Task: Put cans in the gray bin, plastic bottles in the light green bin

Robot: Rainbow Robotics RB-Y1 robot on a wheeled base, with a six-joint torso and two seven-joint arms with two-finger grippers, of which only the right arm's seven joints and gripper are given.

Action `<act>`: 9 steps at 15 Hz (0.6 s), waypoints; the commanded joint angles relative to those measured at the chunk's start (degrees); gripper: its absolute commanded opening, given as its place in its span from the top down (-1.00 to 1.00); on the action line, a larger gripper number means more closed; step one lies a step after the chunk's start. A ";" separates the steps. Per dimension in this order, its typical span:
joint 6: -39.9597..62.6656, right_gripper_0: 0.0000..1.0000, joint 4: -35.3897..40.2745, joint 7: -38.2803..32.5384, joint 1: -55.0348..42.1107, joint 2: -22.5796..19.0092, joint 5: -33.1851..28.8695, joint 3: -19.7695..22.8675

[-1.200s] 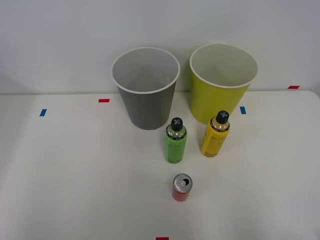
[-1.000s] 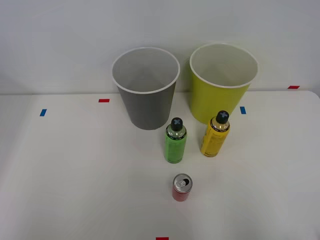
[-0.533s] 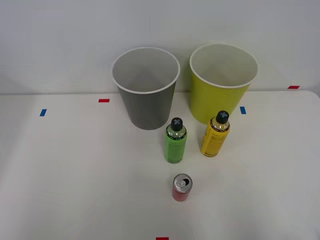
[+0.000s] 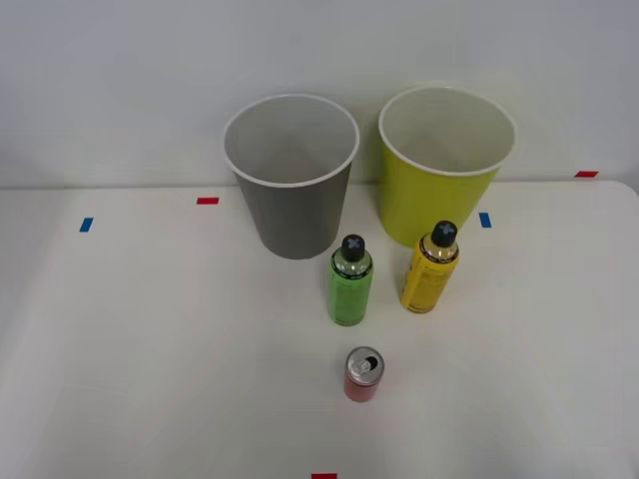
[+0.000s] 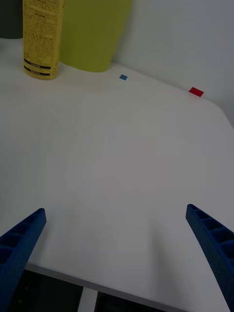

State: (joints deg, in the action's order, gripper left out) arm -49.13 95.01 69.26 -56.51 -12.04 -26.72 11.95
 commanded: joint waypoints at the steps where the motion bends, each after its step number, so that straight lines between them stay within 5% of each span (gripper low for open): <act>1: 0.00 -1.00 0.00 0.00 0.00 0.00 0.00 0.00; 9: 0.00 -1.00 0.00 0.00 0.00 0.00 0.00 0.00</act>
State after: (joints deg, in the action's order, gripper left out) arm -49.13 95.01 69.26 -56.51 -12.04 -26.72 11.95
